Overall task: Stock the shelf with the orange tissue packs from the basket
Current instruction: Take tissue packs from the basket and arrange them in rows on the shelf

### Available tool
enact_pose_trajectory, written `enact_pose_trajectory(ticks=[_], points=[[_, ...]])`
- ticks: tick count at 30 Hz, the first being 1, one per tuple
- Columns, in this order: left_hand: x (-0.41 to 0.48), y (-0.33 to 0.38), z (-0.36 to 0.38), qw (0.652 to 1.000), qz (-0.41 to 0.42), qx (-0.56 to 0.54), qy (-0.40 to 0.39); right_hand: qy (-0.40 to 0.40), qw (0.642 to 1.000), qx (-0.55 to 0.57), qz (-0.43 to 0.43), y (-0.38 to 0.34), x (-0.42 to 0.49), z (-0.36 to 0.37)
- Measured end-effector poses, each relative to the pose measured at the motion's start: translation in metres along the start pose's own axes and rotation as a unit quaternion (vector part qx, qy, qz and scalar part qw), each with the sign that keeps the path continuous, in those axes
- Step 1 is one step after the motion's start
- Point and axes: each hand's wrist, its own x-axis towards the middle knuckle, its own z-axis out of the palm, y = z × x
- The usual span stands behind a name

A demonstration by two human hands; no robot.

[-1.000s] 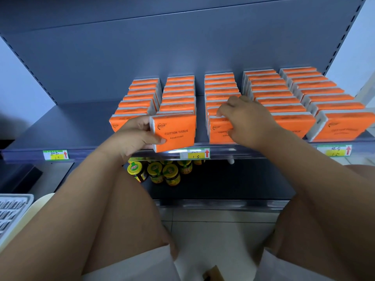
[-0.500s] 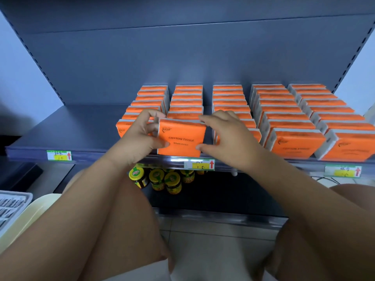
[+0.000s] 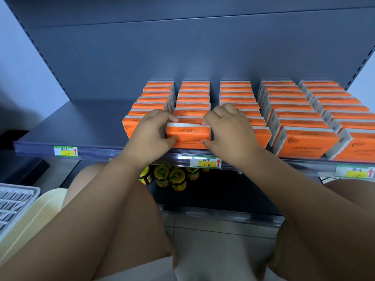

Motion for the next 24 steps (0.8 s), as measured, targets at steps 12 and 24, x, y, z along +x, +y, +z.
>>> enact_pose_trajectory(ticks=[12, 24], points=[[0.011, -0.010, 0.012, 0.992, 0.049, 0.110, -0.040, -0.018, 0.998, -0.064, 0.009, -0.009, 0.004, 0.008], [0.011, -0.006, 0.014, 0.993, 0.026, 0.109, -0.042, -0.070, 0.996, -0.047, 0.004, -0.011, 0.004, 0.009]])
